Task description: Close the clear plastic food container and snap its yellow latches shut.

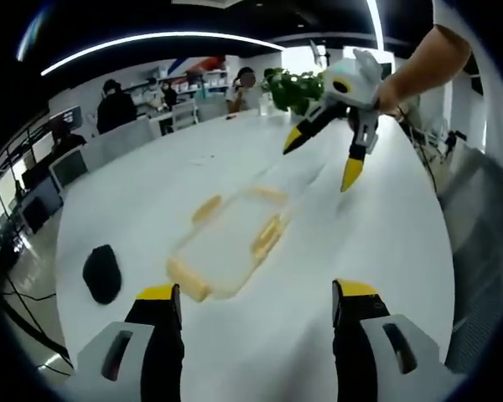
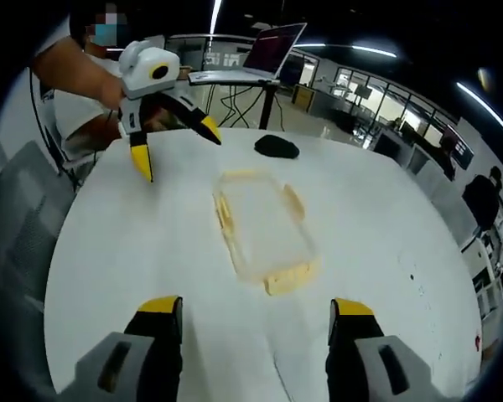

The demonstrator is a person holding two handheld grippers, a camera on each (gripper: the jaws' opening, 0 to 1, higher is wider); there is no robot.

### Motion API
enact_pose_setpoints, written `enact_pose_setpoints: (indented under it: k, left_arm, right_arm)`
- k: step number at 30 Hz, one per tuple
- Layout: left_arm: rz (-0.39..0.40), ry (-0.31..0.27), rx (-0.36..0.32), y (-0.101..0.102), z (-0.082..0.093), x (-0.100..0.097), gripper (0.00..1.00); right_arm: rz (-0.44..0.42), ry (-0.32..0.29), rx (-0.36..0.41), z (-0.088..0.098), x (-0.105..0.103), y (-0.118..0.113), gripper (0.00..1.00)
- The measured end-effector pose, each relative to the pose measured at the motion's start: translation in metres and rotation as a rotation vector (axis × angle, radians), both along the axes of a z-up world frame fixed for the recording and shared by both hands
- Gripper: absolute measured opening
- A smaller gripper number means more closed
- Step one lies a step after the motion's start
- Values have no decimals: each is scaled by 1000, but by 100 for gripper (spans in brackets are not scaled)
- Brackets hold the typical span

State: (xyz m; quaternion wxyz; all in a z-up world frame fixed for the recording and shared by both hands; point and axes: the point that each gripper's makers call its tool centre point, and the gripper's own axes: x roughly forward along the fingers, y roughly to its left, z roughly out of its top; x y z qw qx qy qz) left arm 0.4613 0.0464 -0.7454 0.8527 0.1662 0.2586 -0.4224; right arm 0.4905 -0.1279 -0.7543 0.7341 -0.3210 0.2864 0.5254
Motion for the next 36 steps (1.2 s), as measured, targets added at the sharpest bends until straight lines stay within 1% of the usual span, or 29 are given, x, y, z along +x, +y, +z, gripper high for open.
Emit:
enact_pose_setpoints:
  k: [6, 11, 12, 13, 15, 18, 20, 22, 25, 27, 32, 36]
  left_arm:
    - [-29, -8, 30, 3, -3, 13, 71]
    - [-39, -12, 39, 4, -6, 24, 70]
    - [-47, -12, 47, 4, -8, 25, 70]
    - [-70, -26, 69, 4, -9, 26, 69]
    - [-100, -32, 83, 3, -10, 27, 68]
    - [-124, -36, 110, 4, -12, 31, 68]
    - [-132, -33, 116, 4, -13, 35, 69]
    - [-143, -39, 124, 5, -12, 38, 69]
    - [-171, -43, 155, 9, -16, 43, 68]
    - [-179, -34, 163, 11, -19, 45, 68]
    - [-234, -36, 218, 15, -24, 50, 68]
    - [-268, -29, 235, 15, -26, 55, 67]
  right_arm:
    - [38, 1, -1, 1, 9, 5, 69]
    - [71, 10, -17, -3, 15, 7, 69]
    - [79, 8, -24, -4, 17, 8, 69]
    - [83, 7, -26, -5, 18, 9, 69]
    - [96, 5, -32, -5, 20, 11, 69]
    - [118, 9, -33, -6, 22, 16, 69]
    - [134, 11, -33, -7, 23, 19, 70]
    - [152, 10, -43, -9, 24, 20, 69]
    - [188, 6, -65, -13, 28, 22, 69]
    - [205, 3, -72, -14, 30, 23, 69]
    - [233, 16, -93, -19, 34, 24, 69]
    - [248, 20, -107, -22, 37, 25, 68]
